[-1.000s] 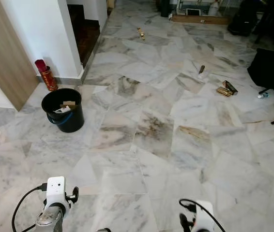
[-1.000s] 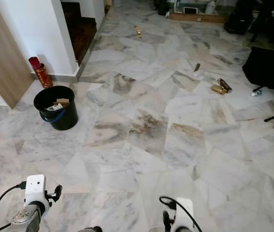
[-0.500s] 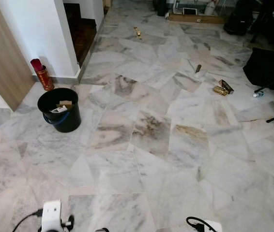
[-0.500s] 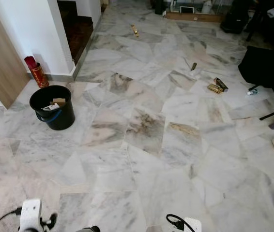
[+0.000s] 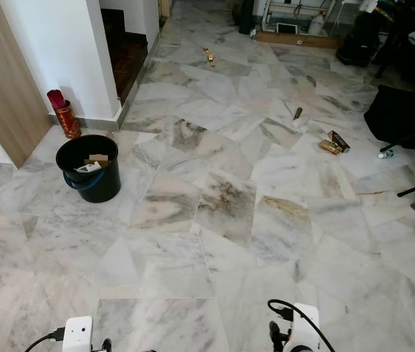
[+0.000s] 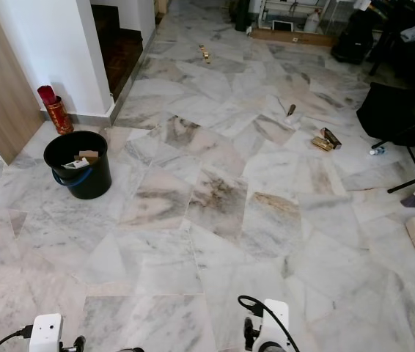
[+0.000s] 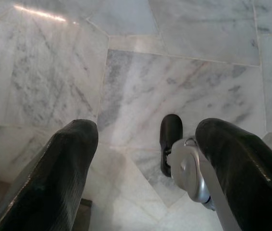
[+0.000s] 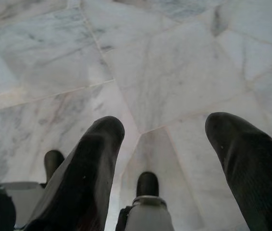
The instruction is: Sweep floor
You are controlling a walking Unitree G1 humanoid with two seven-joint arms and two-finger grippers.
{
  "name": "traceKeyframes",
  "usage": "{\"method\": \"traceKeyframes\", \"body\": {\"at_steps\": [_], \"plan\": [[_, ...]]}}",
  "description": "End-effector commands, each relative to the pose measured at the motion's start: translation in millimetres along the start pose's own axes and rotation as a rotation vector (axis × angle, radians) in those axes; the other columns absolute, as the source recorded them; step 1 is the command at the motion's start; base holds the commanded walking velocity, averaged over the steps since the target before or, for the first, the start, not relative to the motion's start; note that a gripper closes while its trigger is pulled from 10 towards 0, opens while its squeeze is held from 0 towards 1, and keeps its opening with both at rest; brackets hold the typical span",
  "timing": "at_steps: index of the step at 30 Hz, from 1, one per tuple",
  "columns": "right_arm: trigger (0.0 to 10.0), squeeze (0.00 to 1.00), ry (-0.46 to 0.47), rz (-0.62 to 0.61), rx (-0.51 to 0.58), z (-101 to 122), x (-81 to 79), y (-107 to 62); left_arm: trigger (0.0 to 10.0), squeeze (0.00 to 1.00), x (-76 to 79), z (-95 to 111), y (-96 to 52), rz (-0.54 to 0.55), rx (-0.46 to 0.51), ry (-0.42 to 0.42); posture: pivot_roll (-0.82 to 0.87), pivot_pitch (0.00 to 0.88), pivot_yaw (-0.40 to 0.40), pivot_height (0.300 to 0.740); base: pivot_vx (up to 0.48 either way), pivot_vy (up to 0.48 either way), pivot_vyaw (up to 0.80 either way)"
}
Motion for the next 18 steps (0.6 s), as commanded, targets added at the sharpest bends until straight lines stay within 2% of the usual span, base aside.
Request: {"method": "traceKeyframes", "body": {"at_steps": [1, 6, 12, 16, 18], "plan": [[10.0, 0.00, 0.013, -0.043, -0.013, -1, 25.9, -2.9, 10.0, 0.00, 1.5, -3, 0.1, -0.011, -0.022, 0.010, 0.19, 0.104, -0.079, 0.740, 0.000, 0.000, 0.00], [10.0, 0.00, 0.018, -0.057, -0.026, -4, 30.0, -3.7, 10.0, 0.00, -2.4, 5, 2.9, -0.001, -0.012, 0.030, 0.19, 0.118, -0.065, 0.740, 0.000, 0.000, 0.00], [10.0, 0.00, 0.040, -0.052, -0.009, 1, 19.1, -1.1, 10.0, 0.00, -9.0, 10, 4.1, 0.009, 0.000, 0.053, 0.18, 0.109, -0.024, 0.740, 0.000, 0.000, 0.00], [10.0, 0.00, 0.063, -0.044, 0.028, 13, 12.3, 1.5, 10.0, 0.00, -10.6, 26, 8.0, 0.005, 0.035, 0.069, 0.16, 0.102, 0.009, 0.740, 0.000, 0.000, 0.00], [10.0, 0.00, 0.062, -0.042, 0.032, 8, 12.3, 0.0, 10.0, 0.00, -10.2, 32, 9.5, -0.001, 0.046, 0.082, 0.16, 0.098, 0.017, 0.740, 0.000, 0.000, 0.00]]}}
Point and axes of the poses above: a point about 5 cm out from each wrist's last joint towards the gripper, its own y axis pointing out of the wrist towards the gripper, its own z axis along the axis of the wrist's last joint, x = y × z, the point moved 6 cm from there along y, pointing out of the wrist towards the gripper, and after that the axes turned 9 degrees about y, right-handed, at the moved point
